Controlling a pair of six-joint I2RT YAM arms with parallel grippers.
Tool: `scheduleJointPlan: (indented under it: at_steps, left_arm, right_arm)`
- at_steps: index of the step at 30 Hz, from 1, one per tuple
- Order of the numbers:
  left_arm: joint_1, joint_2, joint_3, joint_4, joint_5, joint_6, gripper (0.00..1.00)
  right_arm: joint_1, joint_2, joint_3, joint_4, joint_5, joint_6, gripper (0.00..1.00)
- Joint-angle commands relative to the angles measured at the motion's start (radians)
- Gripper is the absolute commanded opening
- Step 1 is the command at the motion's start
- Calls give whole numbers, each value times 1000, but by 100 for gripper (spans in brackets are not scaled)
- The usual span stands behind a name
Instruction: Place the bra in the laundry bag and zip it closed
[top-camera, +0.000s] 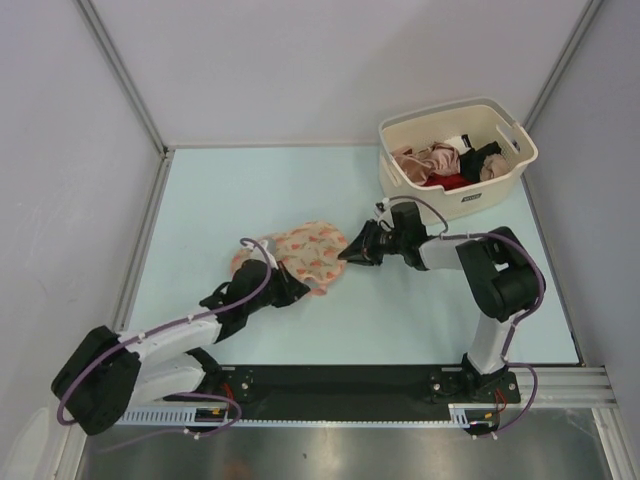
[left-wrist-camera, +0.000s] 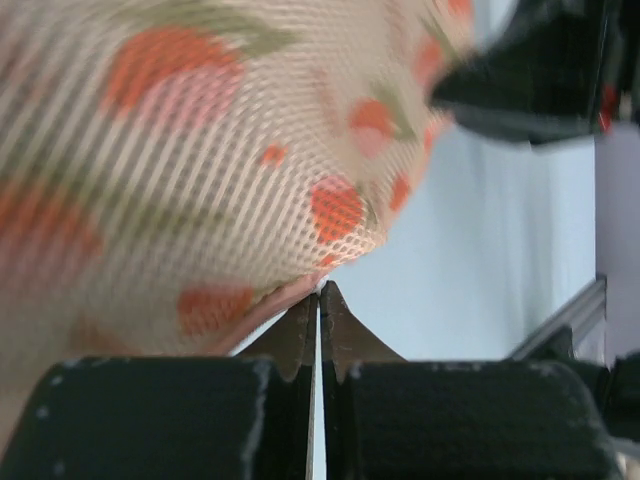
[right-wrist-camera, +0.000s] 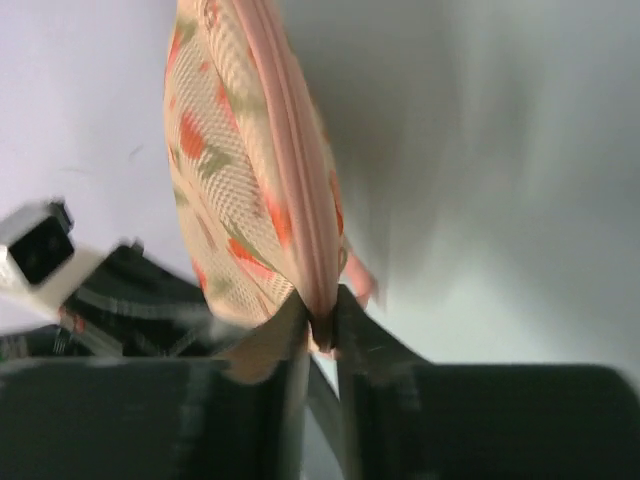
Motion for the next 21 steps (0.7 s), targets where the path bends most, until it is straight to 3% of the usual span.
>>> scheduleJointPlan:
  at_steps: [1, 3, 4, 8, 15, 17, 21]
  left_arm:
    - [-131, 100, 44, 174, 32, -108, 0]
    - [-151, 174, 49, 233, 42, -146, 0]
    - [-151, 194, 49, 251, 59, -156, 0]
    - [-149, 267, 75, 285, 59, -142, 0]
    - [-149, 289, 120, 283, 78, -125, 0]
    - [-149, 285, 120, 279, 76, -118, 0]
    - [-149, 278, 101, 273, 70, -110, 0]
  right_arm:
    - [29, 4, 163, -217, 143, -176, 43]
    - [32, -15, 184, -295, 211, -201, 57]
    - [30, -50, 175, -311, 234, -202, 69]
    - [30, -159, 71, -300, 295, -157, 85]
    - [50, -354, -196, -184, 320, -48, 93]
    - [84, -338, -207, -84, 239, -15, 90]
    - [150, -280, -173, 3, 222, 43, 86]
